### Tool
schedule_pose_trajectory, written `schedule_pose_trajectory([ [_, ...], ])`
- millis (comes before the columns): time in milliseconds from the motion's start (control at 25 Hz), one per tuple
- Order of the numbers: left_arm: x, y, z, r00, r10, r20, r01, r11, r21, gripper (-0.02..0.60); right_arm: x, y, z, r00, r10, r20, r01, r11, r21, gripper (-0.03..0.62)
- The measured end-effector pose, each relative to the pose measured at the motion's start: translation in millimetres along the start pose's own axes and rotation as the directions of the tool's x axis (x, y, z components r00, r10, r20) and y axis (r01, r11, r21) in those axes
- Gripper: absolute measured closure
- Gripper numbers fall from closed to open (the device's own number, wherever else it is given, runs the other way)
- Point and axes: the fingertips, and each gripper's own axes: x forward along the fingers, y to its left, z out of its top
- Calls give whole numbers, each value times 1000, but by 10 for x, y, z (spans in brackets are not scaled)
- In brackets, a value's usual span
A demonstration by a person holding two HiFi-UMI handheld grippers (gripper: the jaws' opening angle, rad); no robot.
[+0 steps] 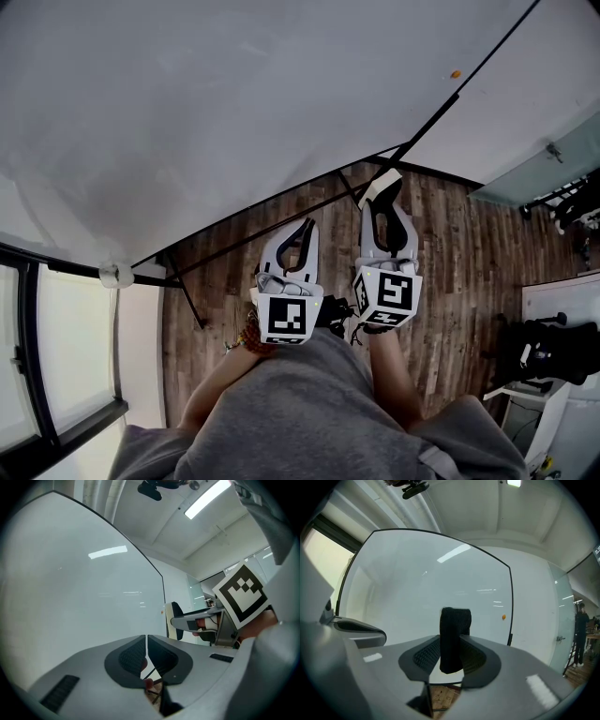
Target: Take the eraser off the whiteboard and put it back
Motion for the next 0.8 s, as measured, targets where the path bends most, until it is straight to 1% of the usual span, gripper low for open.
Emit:
schedule_pose_trajectory([
  [480,-203,-39,17,1000,1,8,-1,1000,20,574,-206,87,-2,1000,-6,10,6,1000,15,470],
  [800,-227,-38,76,1000,-6,13,6,1000,12,574,-227,91,50,1000,-14,11,14,1000,7,470],
])
